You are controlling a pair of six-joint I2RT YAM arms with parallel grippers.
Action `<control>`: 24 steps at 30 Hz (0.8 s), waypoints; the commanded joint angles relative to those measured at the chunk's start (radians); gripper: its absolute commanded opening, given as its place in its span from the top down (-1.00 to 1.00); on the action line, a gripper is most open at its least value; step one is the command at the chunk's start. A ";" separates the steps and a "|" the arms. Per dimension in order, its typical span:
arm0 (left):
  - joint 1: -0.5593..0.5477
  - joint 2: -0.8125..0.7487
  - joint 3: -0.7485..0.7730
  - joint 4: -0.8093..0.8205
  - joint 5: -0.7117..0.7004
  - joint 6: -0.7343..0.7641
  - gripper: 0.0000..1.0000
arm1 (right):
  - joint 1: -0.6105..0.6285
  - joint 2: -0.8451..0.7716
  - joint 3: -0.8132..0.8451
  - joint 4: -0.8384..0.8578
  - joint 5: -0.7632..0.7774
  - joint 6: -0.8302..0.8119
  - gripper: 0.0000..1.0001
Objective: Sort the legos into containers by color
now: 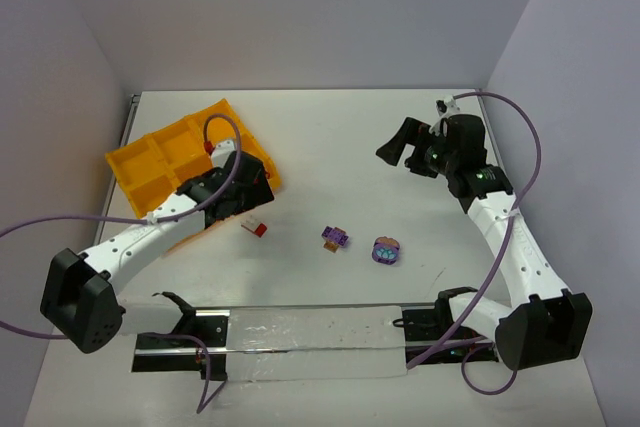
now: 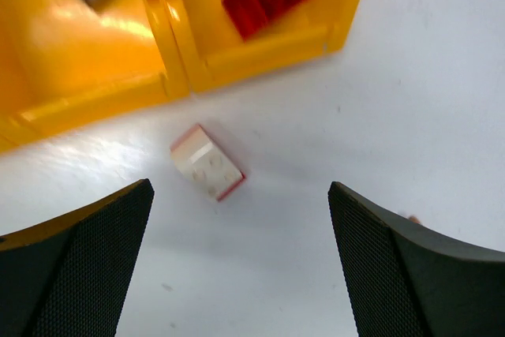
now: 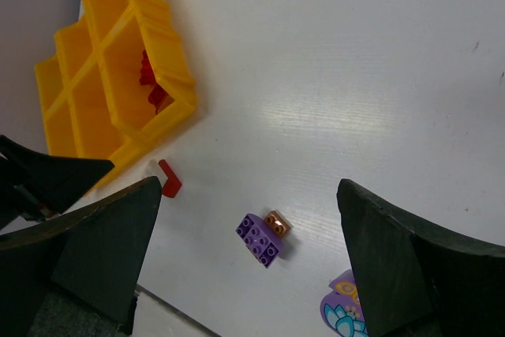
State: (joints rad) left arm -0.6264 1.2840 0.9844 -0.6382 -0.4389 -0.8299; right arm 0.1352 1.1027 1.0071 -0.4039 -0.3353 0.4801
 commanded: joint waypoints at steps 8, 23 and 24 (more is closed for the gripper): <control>-0.139 0.086 -0.096 -0.113 -0.069 -0.615 -0.89 | 0.043 0.022 0.025 0.039 -0.061 -0.020 -1.00; -0.139 0.212 -0.066 -0.046 -0.113 -0.645 -0.50 | 0.107 0.065 0.067 0.039 -0.068 -0.006 -1.00; -0.139 0.218 -0.064 -0.046 -0.122 -0.653 -0.48 | 0.111 0.067 0.070 0.038 -0.068 -0.005 -1.00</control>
State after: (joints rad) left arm -0.7600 1.4775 0.8703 -0.7159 -0.5084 -1.4546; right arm 0.2258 1.1600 1.0202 -0.4030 -0.3901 0.4778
